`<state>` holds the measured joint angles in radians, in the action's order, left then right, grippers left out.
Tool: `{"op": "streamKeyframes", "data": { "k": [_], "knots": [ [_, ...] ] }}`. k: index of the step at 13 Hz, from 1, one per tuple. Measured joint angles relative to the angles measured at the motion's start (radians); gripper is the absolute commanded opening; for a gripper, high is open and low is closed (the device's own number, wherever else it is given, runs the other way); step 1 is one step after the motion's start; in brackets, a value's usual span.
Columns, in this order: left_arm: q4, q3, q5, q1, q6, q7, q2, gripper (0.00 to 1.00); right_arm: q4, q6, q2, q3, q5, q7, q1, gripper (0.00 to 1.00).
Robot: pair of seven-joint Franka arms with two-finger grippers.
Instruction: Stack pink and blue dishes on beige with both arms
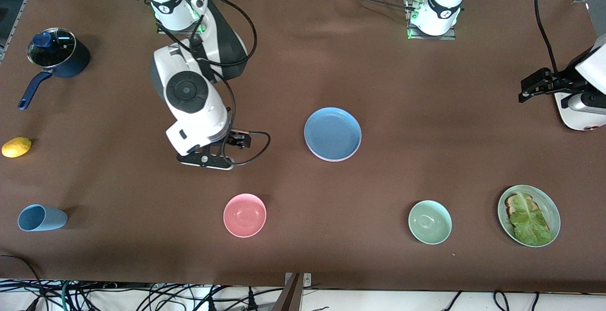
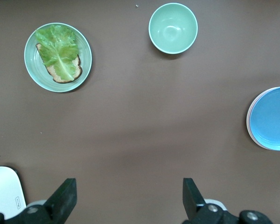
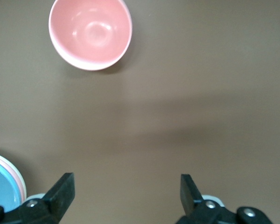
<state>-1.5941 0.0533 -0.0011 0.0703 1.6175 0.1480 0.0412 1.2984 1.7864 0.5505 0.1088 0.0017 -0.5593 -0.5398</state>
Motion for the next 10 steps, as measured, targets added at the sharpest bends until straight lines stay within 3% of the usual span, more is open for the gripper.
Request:
{"op": "streamKeyframes", "data": {
  "k": [6,10],
  "knots": [
    [-0.013,-0.002,0.0,-0.032,0.0,-0.002,-0.01,1.0,0.025,-0.182,-0.205,-0.009,0.005,0.234,0.181,1.0],
    [-0.013,-0.012,0.0,-0.032,-0.001,-0.001,-0.016,1.0,0.146,-0.196,-0.35,-0.113,0.005,0.329,0.354,1.0]
  ]
}}
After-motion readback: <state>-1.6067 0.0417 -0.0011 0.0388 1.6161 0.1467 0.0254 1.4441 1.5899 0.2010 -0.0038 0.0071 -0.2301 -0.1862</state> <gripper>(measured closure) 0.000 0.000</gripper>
